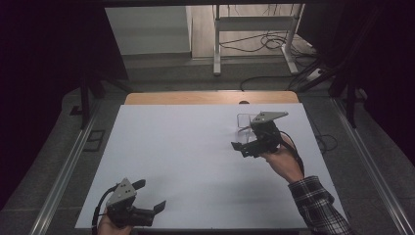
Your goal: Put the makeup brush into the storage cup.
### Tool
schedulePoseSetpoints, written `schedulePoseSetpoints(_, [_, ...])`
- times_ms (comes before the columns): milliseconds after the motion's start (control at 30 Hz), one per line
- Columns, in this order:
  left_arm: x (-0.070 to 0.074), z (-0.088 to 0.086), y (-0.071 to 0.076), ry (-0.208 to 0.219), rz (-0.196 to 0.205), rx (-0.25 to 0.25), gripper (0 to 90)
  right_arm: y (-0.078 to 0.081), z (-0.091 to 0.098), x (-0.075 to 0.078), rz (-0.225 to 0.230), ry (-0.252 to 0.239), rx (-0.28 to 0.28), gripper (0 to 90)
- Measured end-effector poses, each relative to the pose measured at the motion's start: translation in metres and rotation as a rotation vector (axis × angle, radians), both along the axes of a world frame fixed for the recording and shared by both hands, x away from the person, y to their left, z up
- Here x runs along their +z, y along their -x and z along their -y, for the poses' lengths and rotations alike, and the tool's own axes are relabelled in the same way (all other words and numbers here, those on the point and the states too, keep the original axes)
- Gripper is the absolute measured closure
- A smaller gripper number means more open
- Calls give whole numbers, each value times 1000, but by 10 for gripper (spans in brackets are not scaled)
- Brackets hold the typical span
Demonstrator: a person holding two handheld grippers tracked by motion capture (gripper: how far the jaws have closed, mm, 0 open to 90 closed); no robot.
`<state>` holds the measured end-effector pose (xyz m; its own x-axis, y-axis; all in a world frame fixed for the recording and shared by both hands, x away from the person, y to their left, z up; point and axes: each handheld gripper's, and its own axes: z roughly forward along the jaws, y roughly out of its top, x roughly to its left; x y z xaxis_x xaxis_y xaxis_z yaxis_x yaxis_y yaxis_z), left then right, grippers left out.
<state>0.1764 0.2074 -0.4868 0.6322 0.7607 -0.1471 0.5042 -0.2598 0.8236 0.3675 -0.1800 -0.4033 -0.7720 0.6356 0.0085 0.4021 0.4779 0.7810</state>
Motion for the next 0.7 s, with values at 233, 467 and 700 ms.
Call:
schedulePoseSetpoints(233, [0, 0, 0, 0, -1, 0, 13, 7, 2, -2, 4, -20, 8, 17])
schedulePoseSetpoints(467, [0, 0, 0, 0, -1, 0, 14, 12, 3, -6, -1, -32, 16, 16])
schedulePoseSetpoints(700, [0, 0, 0, -1, 0, 1, 14, 17, 4, -12, -1, -38, 23, 13])
